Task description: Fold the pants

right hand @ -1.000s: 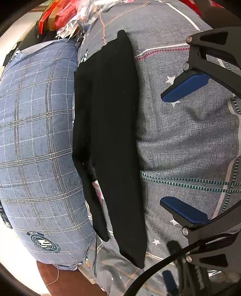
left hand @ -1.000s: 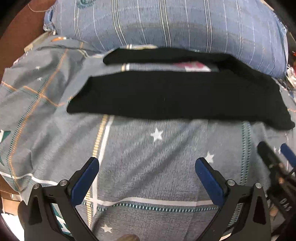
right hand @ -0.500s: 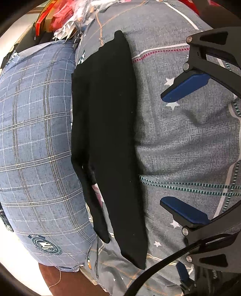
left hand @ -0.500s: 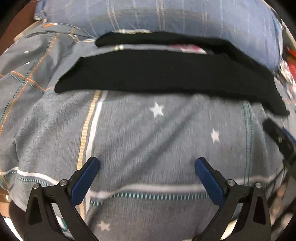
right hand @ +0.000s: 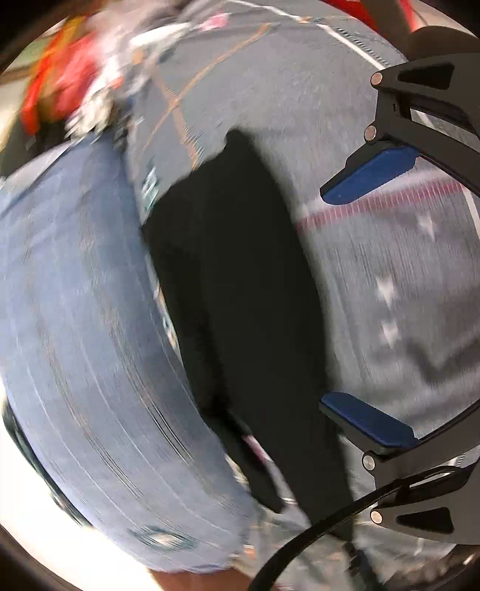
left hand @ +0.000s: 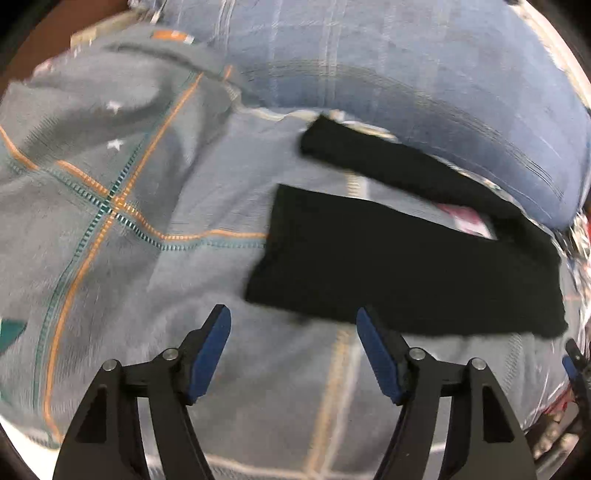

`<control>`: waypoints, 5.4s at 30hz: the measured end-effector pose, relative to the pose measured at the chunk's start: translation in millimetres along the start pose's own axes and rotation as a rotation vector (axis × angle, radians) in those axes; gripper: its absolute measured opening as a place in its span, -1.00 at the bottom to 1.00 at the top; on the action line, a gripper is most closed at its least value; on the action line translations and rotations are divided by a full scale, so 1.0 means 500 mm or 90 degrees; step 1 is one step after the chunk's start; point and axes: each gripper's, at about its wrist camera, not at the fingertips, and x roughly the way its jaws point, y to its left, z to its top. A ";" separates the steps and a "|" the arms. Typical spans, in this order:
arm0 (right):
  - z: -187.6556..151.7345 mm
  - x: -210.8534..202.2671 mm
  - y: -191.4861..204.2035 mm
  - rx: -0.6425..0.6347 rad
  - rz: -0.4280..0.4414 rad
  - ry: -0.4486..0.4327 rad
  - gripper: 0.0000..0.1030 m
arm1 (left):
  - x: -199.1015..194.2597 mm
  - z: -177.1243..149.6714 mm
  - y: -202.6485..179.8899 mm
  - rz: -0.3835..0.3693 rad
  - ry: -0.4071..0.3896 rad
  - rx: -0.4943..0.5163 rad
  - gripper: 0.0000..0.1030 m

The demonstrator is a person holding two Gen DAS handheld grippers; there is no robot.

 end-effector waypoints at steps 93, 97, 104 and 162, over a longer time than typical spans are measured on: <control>0.176 0.096 0.061 -0.279 0.173 0.181 -0.90 | -0.074 0.117 -0.141 0.018 -0.264 0.285 -0.76; 0.082 0.087 0.012 -0.228 0.184 0.214 -0.90 | -0.090 0.012 -0.103 0.027 -0.258 0.299 -0.76; 0.010 0.066 -0.046 -0.180 0.146 0.222 -0.96 | -0.086 -0.096 0.015 0.040 -0.185 0.211 -0.76; 0.108 0.141 0.405 -0.245 0.240 0.190 0.10 | -0.020 -0.007 0.073 -0.175 -0.125 -0.109 -0.01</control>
